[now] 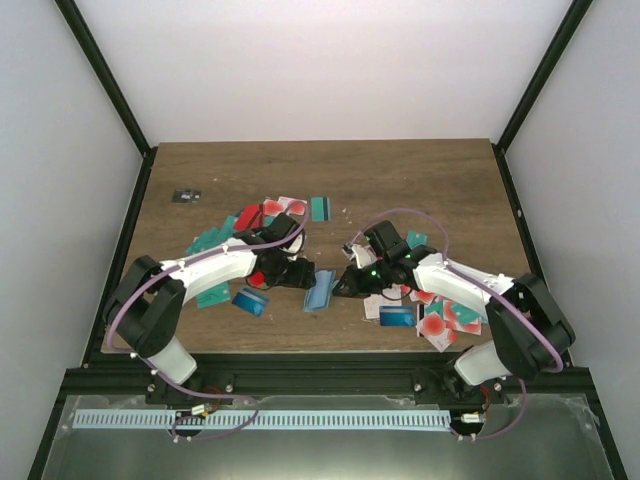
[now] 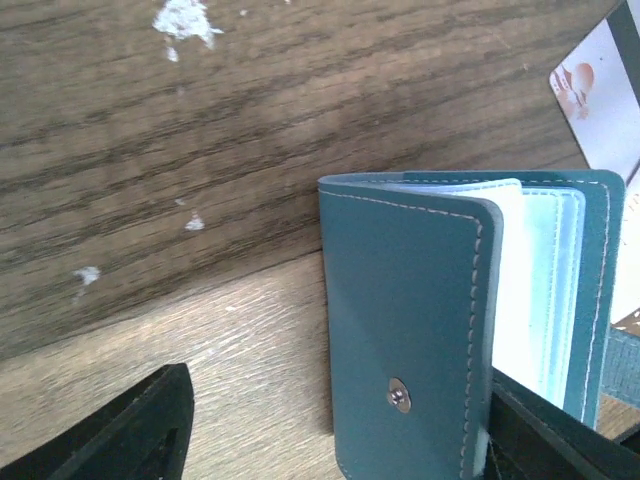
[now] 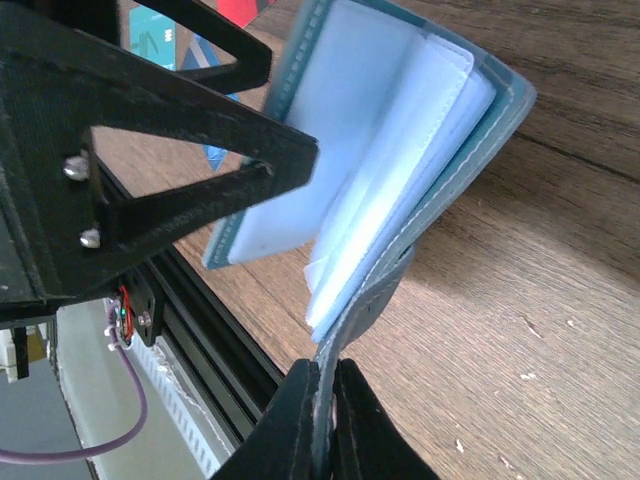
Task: Put the credit cards into the card holder
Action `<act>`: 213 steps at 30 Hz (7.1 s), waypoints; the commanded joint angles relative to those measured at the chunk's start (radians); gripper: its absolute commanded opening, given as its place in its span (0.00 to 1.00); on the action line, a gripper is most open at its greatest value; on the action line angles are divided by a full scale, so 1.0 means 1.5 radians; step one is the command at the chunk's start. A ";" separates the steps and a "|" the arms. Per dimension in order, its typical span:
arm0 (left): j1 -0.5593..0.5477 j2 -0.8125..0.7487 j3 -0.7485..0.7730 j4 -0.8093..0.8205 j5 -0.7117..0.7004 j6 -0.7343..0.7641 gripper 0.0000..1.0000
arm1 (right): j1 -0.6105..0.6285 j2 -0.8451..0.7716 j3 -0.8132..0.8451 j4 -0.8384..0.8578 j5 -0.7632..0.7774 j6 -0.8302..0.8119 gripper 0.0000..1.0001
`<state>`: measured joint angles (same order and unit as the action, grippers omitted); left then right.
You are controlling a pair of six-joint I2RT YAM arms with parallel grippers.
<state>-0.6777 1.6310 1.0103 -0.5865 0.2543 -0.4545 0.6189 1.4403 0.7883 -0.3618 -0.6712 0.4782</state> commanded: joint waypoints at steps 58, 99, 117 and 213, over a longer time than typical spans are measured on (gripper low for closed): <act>0.027 -0.141 0.016 -0.137 -0.032 -0.059 0.51 | -0.051 -0.067 0.069 -0.251 0.299 -0.031 0.58; -0.184 0.165 0.228 0.037 0.106 -0.008 0.53 | -0.428 -0.207 -0.097 -0.425 0.489 0.477 0.94; -0.184 0.104 0.160 0.064 0.071 -0.029 0.52 | -0.250 -0.095 -0.240 -0.243 0.236 0.614 0.66; -0.252 0.226 0.027 0.203 0.294 -0.124 0.22 | 0.030 -0.364 -0.494 0.156 0.118 0.581 0.21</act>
<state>-1.0283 1.9556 1.0977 -0.3050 0.6765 -0.6071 0.6720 0.8700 0.1249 -0.2588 -0.5793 1.2900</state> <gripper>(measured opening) 0.220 0.270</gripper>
